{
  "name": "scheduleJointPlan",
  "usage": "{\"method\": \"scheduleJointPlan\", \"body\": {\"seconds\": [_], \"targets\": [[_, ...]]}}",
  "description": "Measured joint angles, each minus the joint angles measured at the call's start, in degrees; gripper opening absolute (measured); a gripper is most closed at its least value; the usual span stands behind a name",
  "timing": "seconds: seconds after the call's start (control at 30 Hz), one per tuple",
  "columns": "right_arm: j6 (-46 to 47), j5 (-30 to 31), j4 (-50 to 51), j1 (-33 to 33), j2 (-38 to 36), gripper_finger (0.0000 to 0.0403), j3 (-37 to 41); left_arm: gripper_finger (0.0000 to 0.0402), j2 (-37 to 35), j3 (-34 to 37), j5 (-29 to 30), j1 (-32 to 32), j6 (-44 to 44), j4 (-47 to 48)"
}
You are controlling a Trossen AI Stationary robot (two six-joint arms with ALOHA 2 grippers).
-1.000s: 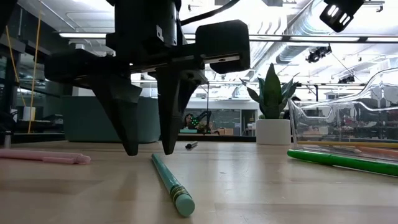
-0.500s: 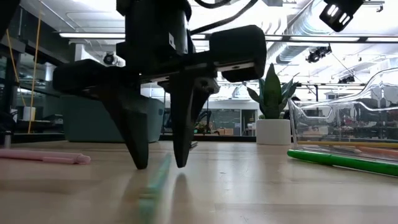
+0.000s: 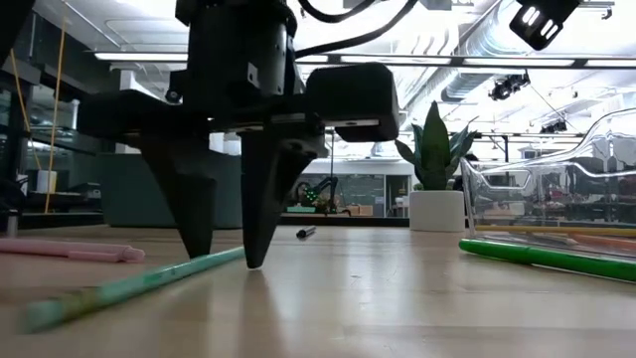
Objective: Sort pens & pencils
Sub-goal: Put the light blue pencil into the transparent bin
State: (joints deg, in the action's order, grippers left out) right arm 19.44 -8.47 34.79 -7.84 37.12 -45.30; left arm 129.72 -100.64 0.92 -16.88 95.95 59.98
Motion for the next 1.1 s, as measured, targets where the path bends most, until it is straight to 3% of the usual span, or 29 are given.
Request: {"method": "scheduleJointPlan", "body": {"seconds": [0.57,1.1], "targets": [[0.0,-0.3,0.1,0.0,0.0,0.0099,0.0,0.0154,-0.1,0.0,-0.3,0.0,-0.7,-0.5],[-0.4,-0.3,0.1,0.0,0.0,0.0099,0.0,0.0019,-0.2,0.0,-2.1,0.0,-2.0,-0.5]]}}
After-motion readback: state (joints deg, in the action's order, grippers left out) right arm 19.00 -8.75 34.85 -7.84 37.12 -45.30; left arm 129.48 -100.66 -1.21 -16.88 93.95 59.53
